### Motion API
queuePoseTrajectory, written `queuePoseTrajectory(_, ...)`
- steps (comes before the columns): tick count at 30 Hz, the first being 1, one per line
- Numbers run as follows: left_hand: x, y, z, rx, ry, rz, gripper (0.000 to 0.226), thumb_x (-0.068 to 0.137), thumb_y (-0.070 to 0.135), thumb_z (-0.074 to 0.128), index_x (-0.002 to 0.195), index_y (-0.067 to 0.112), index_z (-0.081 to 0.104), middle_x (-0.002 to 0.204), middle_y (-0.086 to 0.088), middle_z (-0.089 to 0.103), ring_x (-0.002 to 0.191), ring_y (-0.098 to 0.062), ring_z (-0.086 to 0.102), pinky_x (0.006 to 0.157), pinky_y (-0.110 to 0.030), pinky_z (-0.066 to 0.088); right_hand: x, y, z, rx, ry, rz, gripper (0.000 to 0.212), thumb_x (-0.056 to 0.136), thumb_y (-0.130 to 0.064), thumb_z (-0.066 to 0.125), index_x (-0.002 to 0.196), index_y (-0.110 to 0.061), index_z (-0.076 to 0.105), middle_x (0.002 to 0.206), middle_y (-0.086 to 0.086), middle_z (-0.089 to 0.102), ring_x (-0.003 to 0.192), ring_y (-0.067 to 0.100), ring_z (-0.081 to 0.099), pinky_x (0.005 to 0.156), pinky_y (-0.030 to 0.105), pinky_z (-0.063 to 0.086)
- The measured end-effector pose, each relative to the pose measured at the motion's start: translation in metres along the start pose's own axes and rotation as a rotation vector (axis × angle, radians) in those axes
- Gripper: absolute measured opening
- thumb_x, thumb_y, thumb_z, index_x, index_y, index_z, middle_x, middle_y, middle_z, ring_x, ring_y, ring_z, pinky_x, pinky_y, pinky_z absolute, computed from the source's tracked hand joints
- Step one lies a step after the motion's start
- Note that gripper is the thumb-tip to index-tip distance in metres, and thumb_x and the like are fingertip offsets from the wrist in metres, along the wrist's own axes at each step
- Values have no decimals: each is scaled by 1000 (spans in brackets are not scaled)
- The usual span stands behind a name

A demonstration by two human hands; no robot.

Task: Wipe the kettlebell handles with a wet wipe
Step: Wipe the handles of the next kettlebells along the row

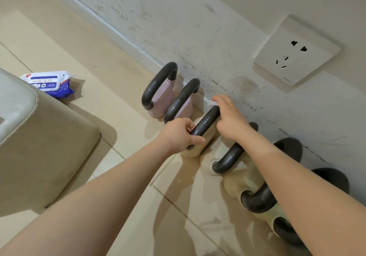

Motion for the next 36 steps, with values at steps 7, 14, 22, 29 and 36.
queuePoseTrajectory(7,3,0,-1,27,-55,0,28,72,31,75,59,22,52,67,-1,61,63,-16,52,56,-24,38,-8,23,21,1551,160,537,28,95,-21,35,107,-8,57,103,6,58,88,13,54,82,20,42)
queuePoseTrajectory(14,5,9,-1,256,-33,97,33,76,32,71,56,22,46,55,5,51,53,-10,46,53,-25,38,-31,-11,36,1726,22,600,69,93,-59,24,147,-14,19,151,13,29,139,25,28,114,36,20)
queuePoseTrajectory(22,4,14,-2,312,-79,153,30,74,36,72,59,24,49,63,2,56,62,-15,51,61,-28,42,-48,-13,54,1684,19,629,63,95,-55,21,144,-16,29,145,11,41,131,26,43,111,41,32)
queuePoseTrajectory(29,5,11,-8,351,-260,102,26,77,41,67,89,18,68,94,-7,71,91,-22,63,85,-35,51,-47,-10,58,1650,121,816,34,95,-27,41,122,-9,50,115,8,61,105,26,60,88,34,48)
queuePoseTrajectory(36,2,-3,-15,361,-287,152,28,84,38,60,97,16,70,99,-10,70,95,-25,62,90,-41,49,-53,-26,55,1522,257,724,31,98,-36,35,119,-20,52,106,-2,62,92,14,57,74,23,45)
Point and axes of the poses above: each hand's wrist, its own x-axis towards the middle knuckle, its own z-axis out of the palm, y = z × x, the point moved 7 cm from there along x, towards the middle knuckle
